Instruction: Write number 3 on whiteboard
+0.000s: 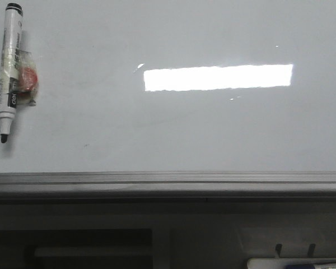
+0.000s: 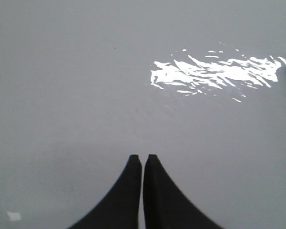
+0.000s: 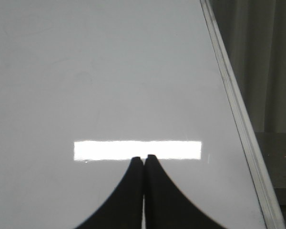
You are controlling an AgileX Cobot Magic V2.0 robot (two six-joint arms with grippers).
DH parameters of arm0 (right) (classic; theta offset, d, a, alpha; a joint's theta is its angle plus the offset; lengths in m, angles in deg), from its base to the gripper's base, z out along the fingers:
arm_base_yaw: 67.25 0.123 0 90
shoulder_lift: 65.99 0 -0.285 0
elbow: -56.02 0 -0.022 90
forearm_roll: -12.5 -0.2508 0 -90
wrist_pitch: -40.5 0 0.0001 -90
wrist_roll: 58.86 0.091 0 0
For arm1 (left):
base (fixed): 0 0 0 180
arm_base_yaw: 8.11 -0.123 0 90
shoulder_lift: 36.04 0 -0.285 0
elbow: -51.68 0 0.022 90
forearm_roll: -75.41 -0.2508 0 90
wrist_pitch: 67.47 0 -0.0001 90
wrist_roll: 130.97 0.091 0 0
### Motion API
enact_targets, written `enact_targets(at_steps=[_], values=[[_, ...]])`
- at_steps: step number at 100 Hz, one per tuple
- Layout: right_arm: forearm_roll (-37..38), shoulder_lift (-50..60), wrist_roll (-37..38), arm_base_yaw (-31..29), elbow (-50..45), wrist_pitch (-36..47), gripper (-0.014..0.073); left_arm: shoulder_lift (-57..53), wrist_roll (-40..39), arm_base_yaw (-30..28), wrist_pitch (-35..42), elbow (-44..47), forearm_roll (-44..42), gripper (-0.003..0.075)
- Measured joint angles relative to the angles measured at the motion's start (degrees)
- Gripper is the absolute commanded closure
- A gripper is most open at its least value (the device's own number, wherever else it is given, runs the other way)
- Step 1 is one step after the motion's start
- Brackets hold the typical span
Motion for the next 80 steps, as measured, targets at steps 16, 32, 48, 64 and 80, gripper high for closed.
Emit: enact_targets(at_steps=[16, 32, 48, 64, 80], values=[[0.0, 0.0, 0.0, 0.0, 0.0, -4.9, 0.0654, 0.0, 0.0, 0.0, 0.4, 0.0, 2.3, 0.0741], [-1.4, 0.0, 0.0, 0.0, 3.1, -20.5, 0.0654, 0.0, 0.0, 0.0, 0.4, -1.1, 3.1, 0.0741], [-2.9, -4.0, 0.0, 0.0, 9.4, -30.8, 0.0654, 3.8, 0.0, 0.0, -4.4, -7.5, 3.2, 0.0741], [-3.2, -10.6, -0.1, 0.0, 14.3, -39.2, 0.0654, 10.5, 0.0, 0.0, -7.0, -14.6, 3.2, 0.0741], [-4.2, -12.9, -0.1, 0.0, 15.2, -39.7, 0.0654, 15.4, 0.0, 0.0, -7.1, -18.0, 3.2, 0.0650]])
